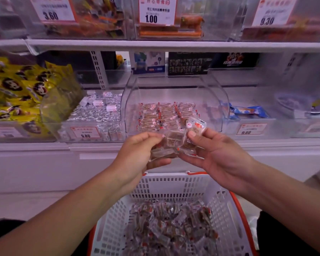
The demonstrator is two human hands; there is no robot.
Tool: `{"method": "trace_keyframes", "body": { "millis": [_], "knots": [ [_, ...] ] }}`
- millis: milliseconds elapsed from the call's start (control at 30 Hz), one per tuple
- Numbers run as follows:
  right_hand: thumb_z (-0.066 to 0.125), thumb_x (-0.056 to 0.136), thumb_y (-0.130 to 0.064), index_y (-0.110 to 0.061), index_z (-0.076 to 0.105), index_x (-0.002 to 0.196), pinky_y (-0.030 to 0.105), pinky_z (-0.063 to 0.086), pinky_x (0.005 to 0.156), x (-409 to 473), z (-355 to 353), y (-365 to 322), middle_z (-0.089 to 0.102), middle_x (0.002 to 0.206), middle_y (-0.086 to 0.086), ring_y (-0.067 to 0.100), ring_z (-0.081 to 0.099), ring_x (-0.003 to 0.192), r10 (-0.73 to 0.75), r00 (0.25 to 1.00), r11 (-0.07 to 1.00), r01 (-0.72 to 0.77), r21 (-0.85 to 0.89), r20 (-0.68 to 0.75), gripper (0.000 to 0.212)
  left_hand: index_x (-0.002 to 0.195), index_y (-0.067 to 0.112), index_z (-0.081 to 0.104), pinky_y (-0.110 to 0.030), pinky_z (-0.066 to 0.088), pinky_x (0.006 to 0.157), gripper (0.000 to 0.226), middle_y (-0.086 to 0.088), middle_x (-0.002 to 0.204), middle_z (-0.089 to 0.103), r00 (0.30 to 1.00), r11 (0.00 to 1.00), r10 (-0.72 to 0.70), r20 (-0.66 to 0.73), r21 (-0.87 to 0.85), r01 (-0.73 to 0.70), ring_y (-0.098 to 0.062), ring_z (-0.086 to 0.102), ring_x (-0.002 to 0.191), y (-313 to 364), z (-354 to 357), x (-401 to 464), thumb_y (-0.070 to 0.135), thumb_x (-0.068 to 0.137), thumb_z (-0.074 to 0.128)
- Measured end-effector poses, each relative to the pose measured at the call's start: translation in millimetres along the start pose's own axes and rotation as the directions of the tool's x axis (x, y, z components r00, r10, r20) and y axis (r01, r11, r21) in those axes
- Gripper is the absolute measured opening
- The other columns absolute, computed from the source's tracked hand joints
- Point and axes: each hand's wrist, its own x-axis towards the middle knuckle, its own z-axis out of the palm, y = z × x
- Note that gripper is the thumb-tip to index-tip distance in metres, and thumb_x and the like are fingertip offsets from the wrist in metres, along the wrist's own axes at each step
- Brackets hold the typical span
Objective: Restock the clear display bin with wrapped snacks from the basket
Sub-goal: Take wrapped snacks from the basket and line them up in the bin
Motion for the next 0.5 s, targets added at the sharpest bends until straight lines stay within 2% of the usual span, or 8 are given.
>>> {"method": "trace_keyframes", "body": {
  "millis": [100, 200, 267, 333, 400, 433, 500],
  "knots": [
    [0.067, 0.086, -0.02, -0.007, 0.063, 0.118, 0.032, 0.052, 0.081, 1.3, -0.4, -0.1, 0.073, 0.105, 0.007, 0.016, 0.068, 0.091, -0.002, 1.0, 0.989, -0.001, -0.15, -0.017, 0.035, 0.088, 0.013, 0.071, -0.022, 0.055, 0.049, 0.024, -0.001, 0.079, 0.076, 1.0, 1.0, -0.002, 0.03, 0.01, 0.002, -0.017, 0.075, 0.071, 0.7, -1.1, -0.7, 0.008, 0.101, 0.051],
    [0.065, 0.09, -0.016, -0.002, 0.061, 0.118, 0.029, 0.056, 0.073, 1.2, 0.1, 0.4, 0.073, 0.108, 0.012, 0.019, 0.071, 0.087, -0.022, 1.0, 0.987, 0.022, -0.161, 0.004, 0.031, 0.076, 0.02, 0.079, -0.024, 0.055, 0.047, 0.036, -0.004, 0.082, 0.077, 0.998, 1.0, -0.017, 0.062, 0.008, 0.016, -0.021, 0.076, 0.073, 1.0, -3.8, -0.2, 0.011, 0.1, 0.054],
    [0.064, 0.091, -0.015, -0.001, 0.061, 0.115, 0.026, 0.056, 0.067, 1.1, 2.2, -1.5, 0.073, 0.104, 0.015, 0.019, 0.071, 0.082, -0.065, 0.998, 0.981, 0.064, -0.185, 0.0, 0.029, 0.074, 0.025, 0.08, -0.025, 0.056, 0.048, 0.038, -0.007, 0.085, 0.077, 0.998, 0.999, -0.011, 0.063, 0.032, 0.009, -0.023, 0.076, 0.075, 0.7, -7.2, 3.6, 0.016, 0.101, 0.054],
    [0.065, 0.091, -0.016, -0.003, 0.062, 0.113, 0.024, 0.056, 0.063, 1.1, 4.0, -4.7, 0.071, 0.094, 0.013, 0.015, 0.068, 0.075, -0.078, 0.997, 0.978, 0.079, -0.195, 0.015, 0.026, 0.082, 0.023, 0.08, -0.028, 0.058, 0.055, 0.029, -0.01, 0.092, 0.077, 0.998, 0.997, 0.025, 0.066, 0.072, -0.03, -0.026, 0.076, 0.079, 2.5, -9.6, 7.2, 0.033, 0.098, 0.059],
    [0.068, 0.086, -0.016, -0.008, 0.059, 0.108, 0.024, 0.056, 0.059, 0.1, 4.7, -7.6, 0.072, 0.085, 0.008, 0.012, 0.067, 0.066, -0.081, 0.996, 0.981, 0.087, -0.171, 0.037, 0.026, 0.092, 0.023, 0.079, -0.033, 0.061, 0.067, 0.035, -0.009, 0.098, 0.077, 0.993, 0.988, 0.058, 0.104, 0.139, -0.073, -0.027, 0.076, 0.083, 4.5, -11.4, 8.3, 0.054, 0.084, 0.066],
    [0.07, 0.081, -0.016, -0.01, 0.056, 0.106, 0.024, 0.056, 0.058, -1.0, 5.1, -8.2, 0.072, 0.08, 0.008, 0.012, 0.066, 0.062, -0.092, 0.995, 0.981, 0.097, -0.168, 0.037, 0.03, 0.096, 0.023, 0.077, -0.034, 0.061, 0.07, 0.038, -0.008, 0.097, 0.077, 0.988, 0.981, 0.068, 0.137, 0.17, -0.091, -0.026, 0.075, 0.083, 4.2, -12.4, 9.0, 0.056, 0.079, 0.068],
    [0.073, 0.073, -0.018, -0.011, 0.056, 0.105, 0.024, 0.057, 0.059, -3.2, 5.5, -7.2, 0.072, 0.077, 0.009, 0.012, 0.065, 0.059, -0.104, 0.994, 0.977, 0.108, -0.184, 0.034, 0.037, 0.103, 0.017, 0.073, -0.033, 0.061, 0.067, 0.027, -0.007, 0.09, 0.076, 0.974, 0.974, 0.093, 0.206, 0.183, -0.131, -0.02, 0.073, 0.075, 1.9, -13.2, 8.9, 0.037, 0.085, 0.07]
  ]
}}
